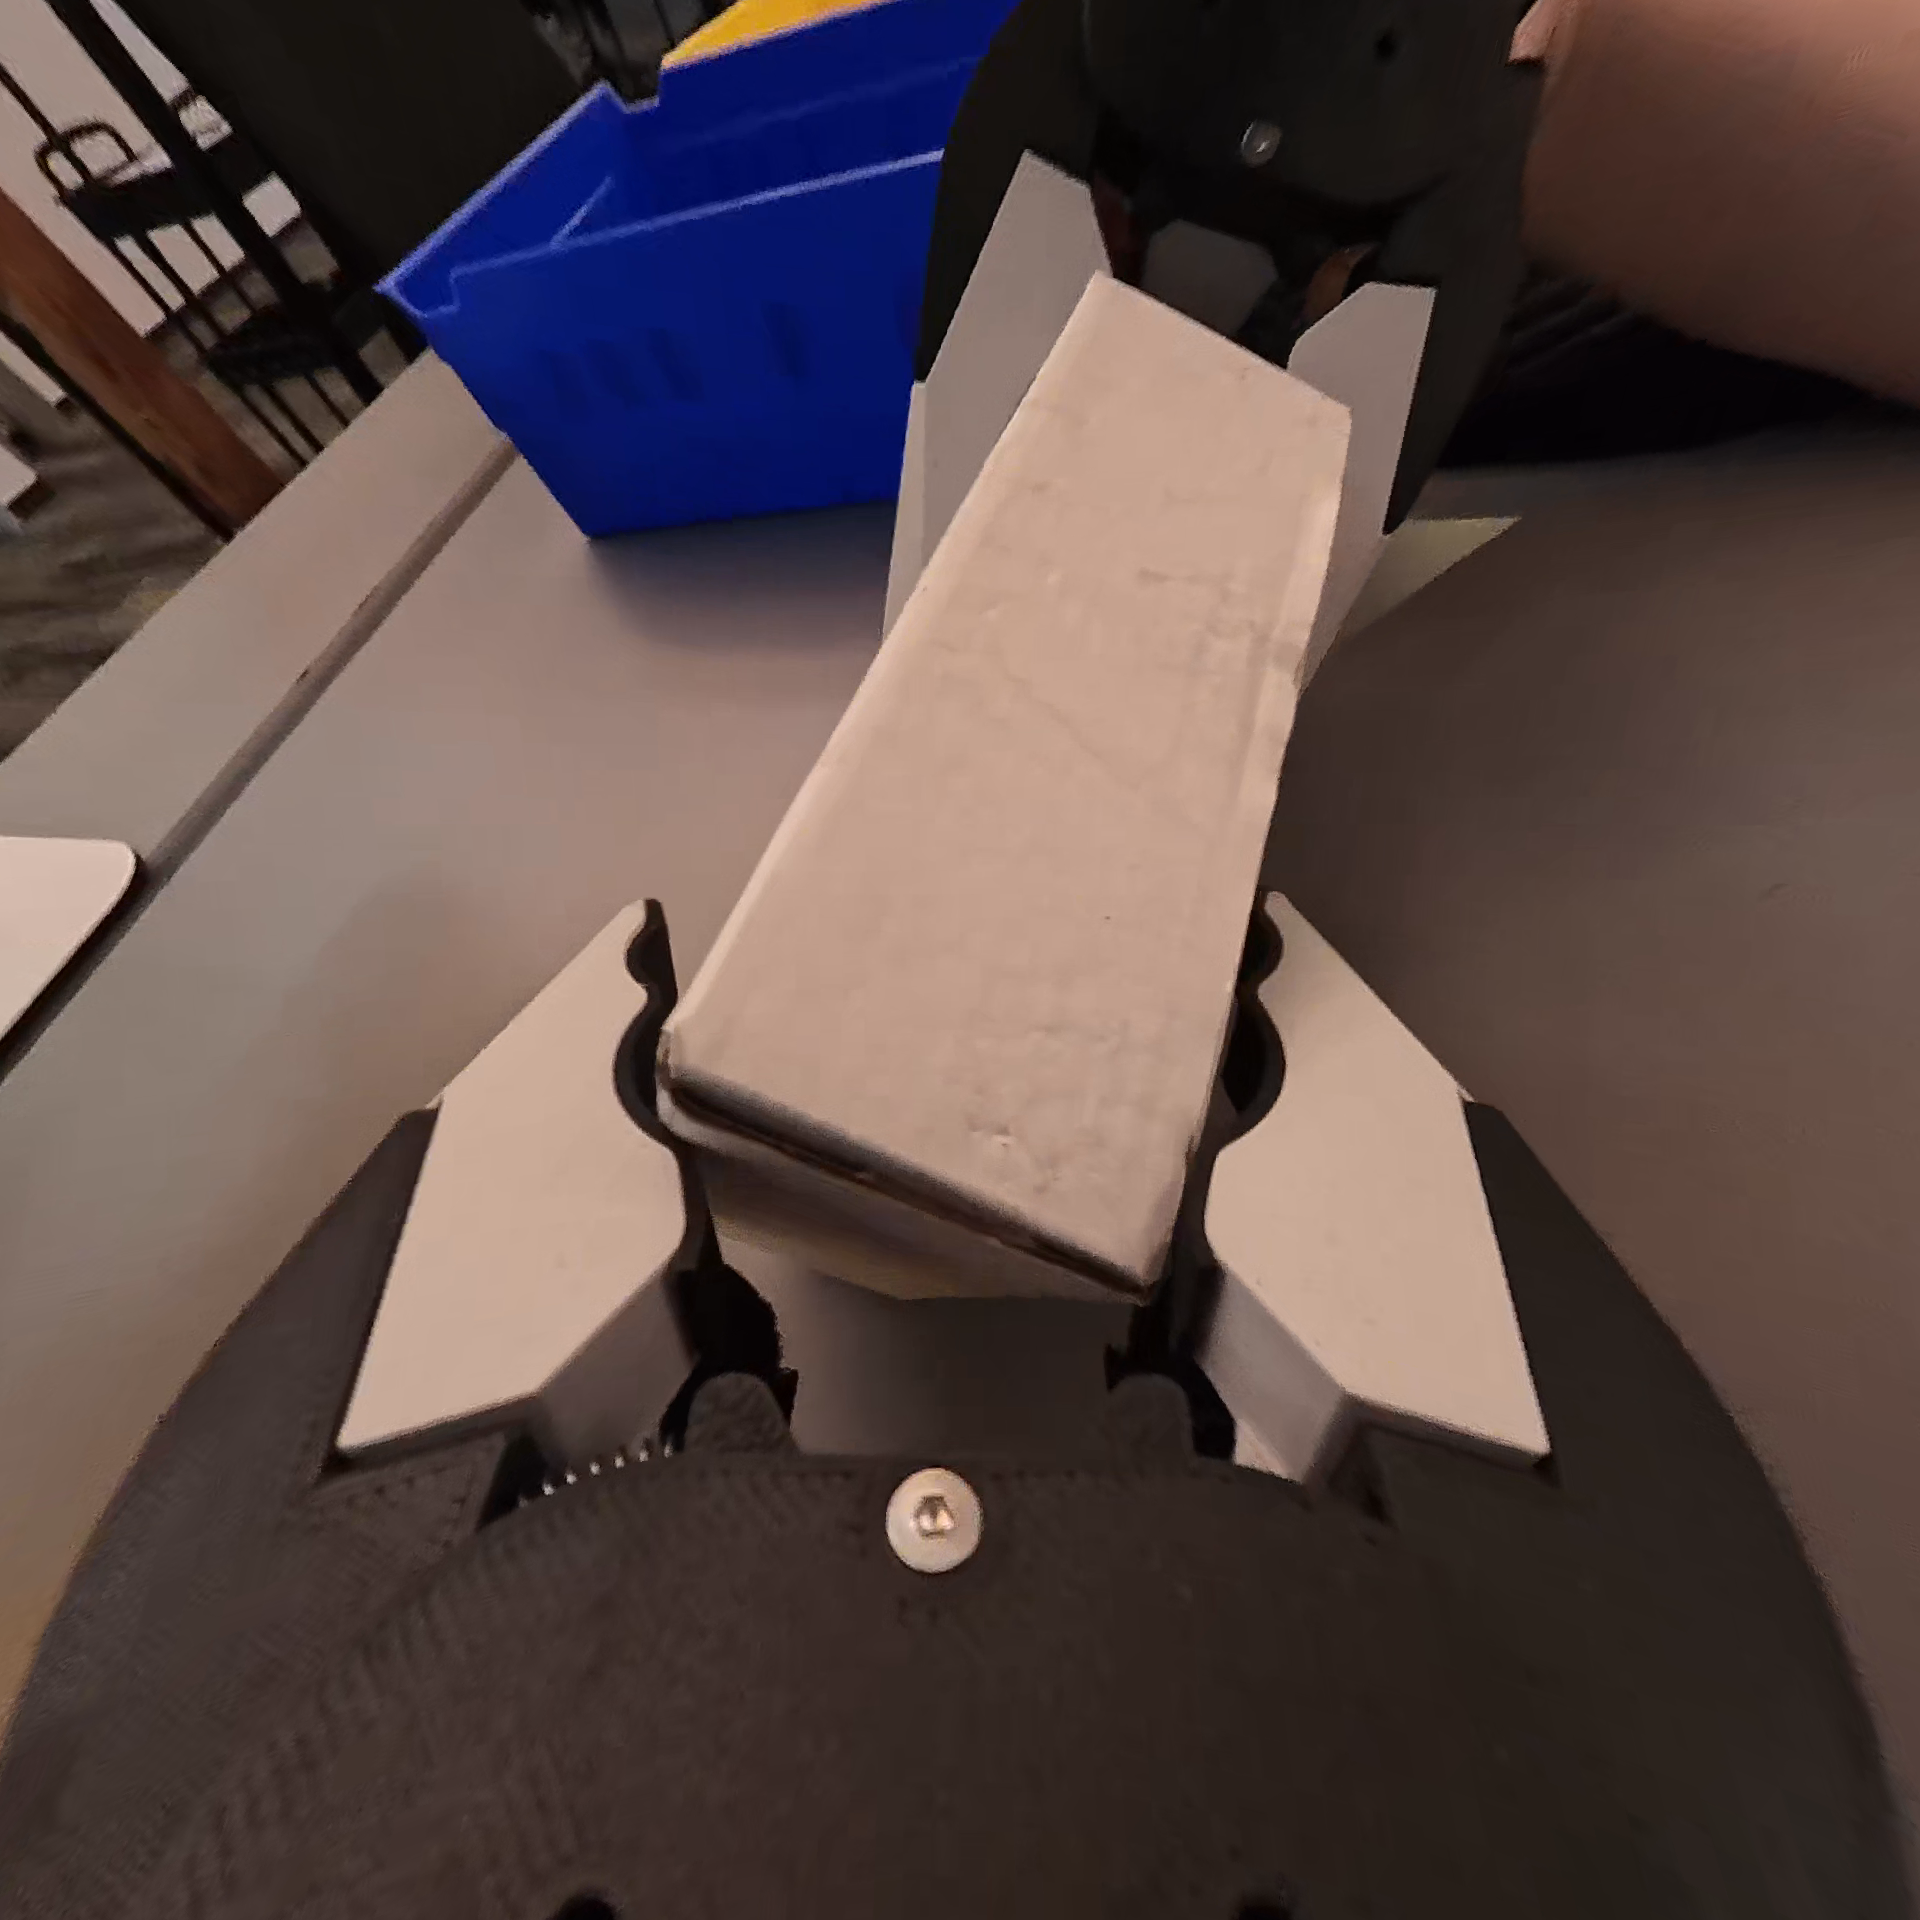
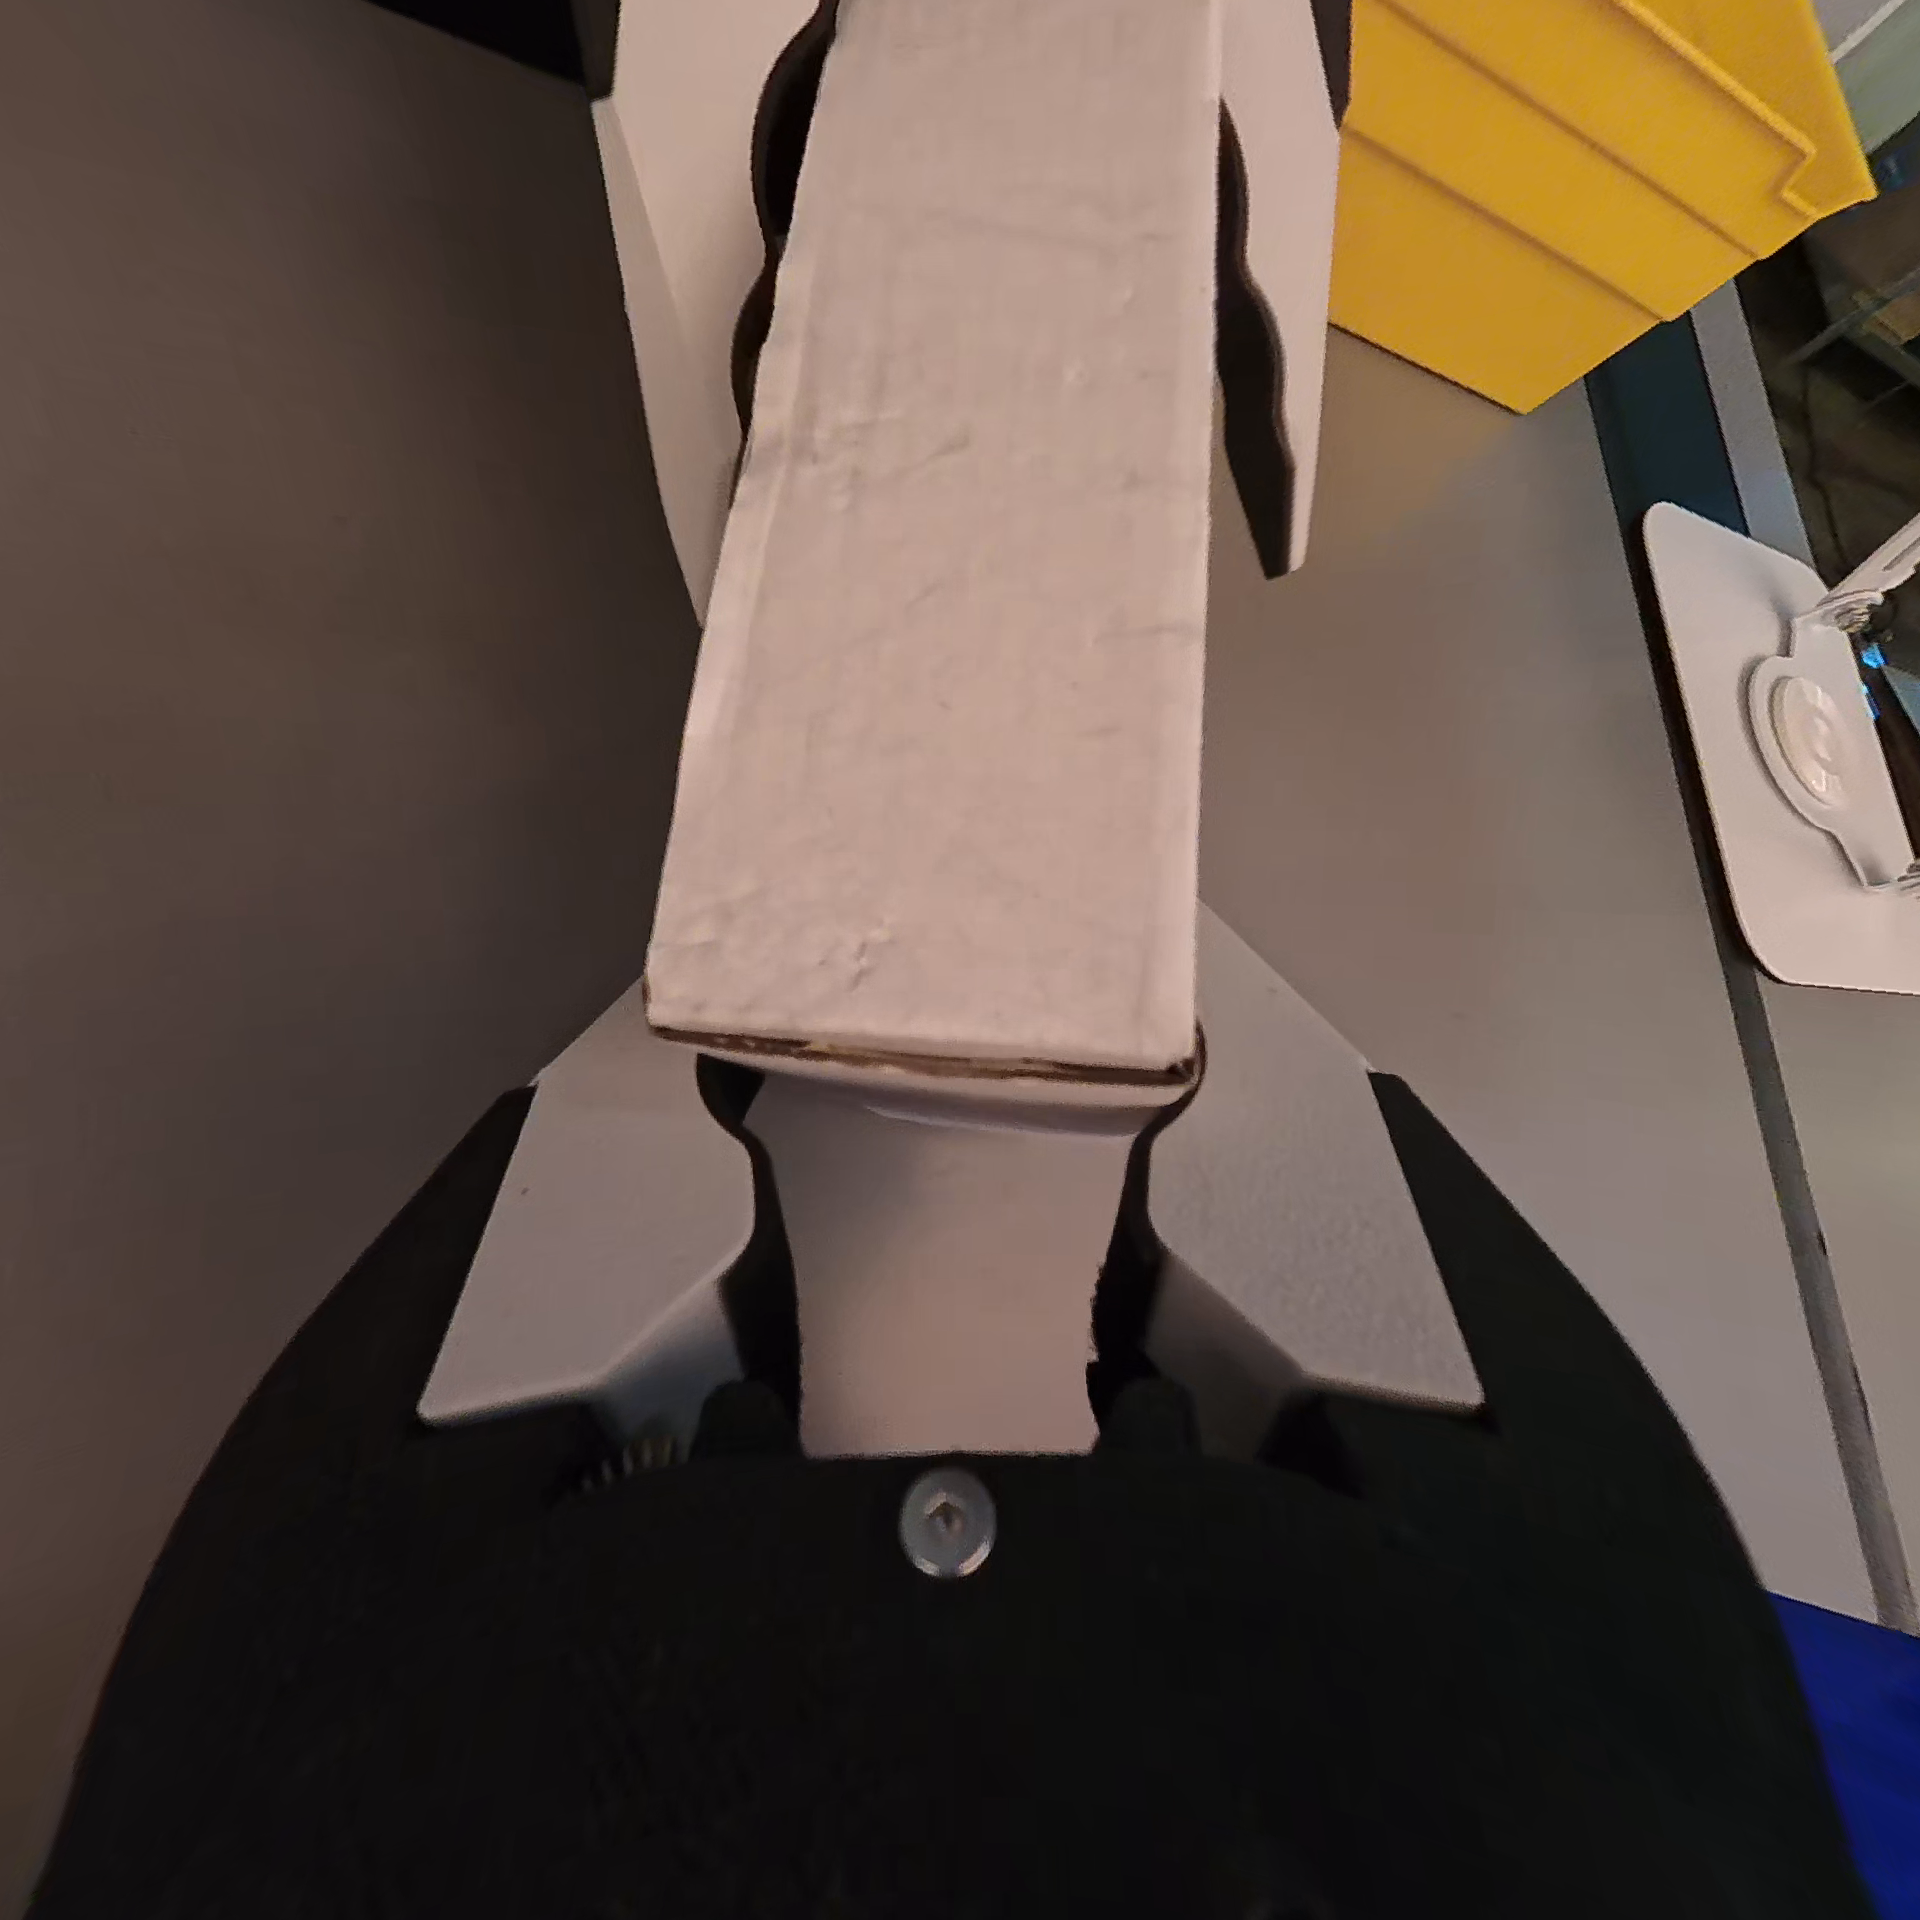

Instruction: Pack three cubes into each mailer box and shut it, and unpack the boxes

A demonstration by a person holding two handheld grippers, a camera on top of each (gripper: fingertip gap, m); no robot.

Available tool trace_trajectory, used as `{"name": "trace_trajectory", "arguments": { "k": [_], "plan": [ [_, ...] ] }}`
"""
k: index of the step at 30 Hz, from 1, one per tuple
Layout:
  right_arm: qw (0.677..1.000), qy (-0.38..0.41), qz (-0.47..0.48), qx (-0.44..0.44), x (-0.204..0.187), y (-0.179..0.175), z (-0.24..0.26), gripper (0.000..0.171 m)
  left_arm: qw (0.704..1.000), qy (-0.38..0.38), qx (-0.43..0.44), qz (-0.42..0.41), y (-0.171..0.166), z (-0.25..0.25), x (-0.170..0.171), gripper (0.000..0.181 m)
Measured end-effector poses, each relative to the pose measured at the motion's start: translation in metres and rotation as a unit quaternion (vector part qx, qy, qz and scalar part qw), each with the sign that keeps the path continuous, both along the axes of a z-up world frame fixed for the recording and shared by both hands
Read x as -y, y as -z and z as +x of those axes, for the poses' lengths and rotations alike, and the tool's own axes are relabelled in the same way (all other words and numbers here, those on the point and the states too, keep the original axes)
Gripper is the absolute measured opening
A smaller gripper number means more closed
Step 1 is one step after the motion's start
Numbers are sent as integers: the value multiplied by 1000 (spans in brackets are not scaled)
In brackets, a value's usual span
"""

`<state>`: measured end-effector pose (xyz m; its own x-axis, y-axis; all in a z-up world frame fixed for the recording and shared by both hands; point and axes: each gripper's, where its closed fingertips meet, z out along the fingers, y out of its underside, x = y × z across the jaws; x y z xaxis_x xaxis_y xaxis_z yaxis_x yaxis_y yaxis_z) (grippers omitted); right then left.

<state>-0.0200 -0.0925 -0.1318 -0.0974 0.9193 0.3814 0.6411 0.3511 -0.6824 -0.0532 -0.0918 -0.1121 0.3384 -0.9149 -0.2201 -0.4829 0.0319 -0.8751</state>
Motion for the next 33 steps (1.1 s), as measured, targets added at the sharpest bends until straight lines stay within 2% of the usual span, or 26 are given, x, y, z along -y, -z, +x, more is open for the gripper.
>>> {"name": "trace_trajectory", "arguments": {
  "k": [5,8,10,11,13,14,19,22,28,31,33],
  "plan": [
    [1000,0,-14,-15,-1,-1,-3,72,1000,-14,-1,-1,4,-2,-6,112],
    [1000,5,-19,-24,-4,-2,-4,72,1000,-25,5,-7,5,0,-9,127],
    [999,12,-25,-26,-6,-1,-5,73,1000,-26,0,-15,9,-1,-9,127],
    [999,17,-31,-28,-7,-1,-5,73,999,-28,-5,-16,12,-2,-10,127],
    [999,14,-38,-27,-6,0,-5,73,999,-34,-11,3,11,-5,-14,105],
    [999,14,-38,-26,-6,0,-5,73,999,-34,-13,10,11,-6,-15,104],
    [999,38,-22,-21,-17,3,-5,81,998,-40,-30,24,11,-10,-18,103],
    [999,37,-27,-26,-18,4,-7,78,998,-44,-15,37,8,-10,-19,104],
    [998,54,-14,-25,-29,7,-9,77,998,-58,11,-19,9,-9,-22,104],
    [995,92,30,-3,-42,9,-4,96,998,-64,8,-19,9,-10,-25,102],
    [993,110,47,22,-44,9,2,97,997,-71,4,-16,9,-11,-26,101]
  ]
}}
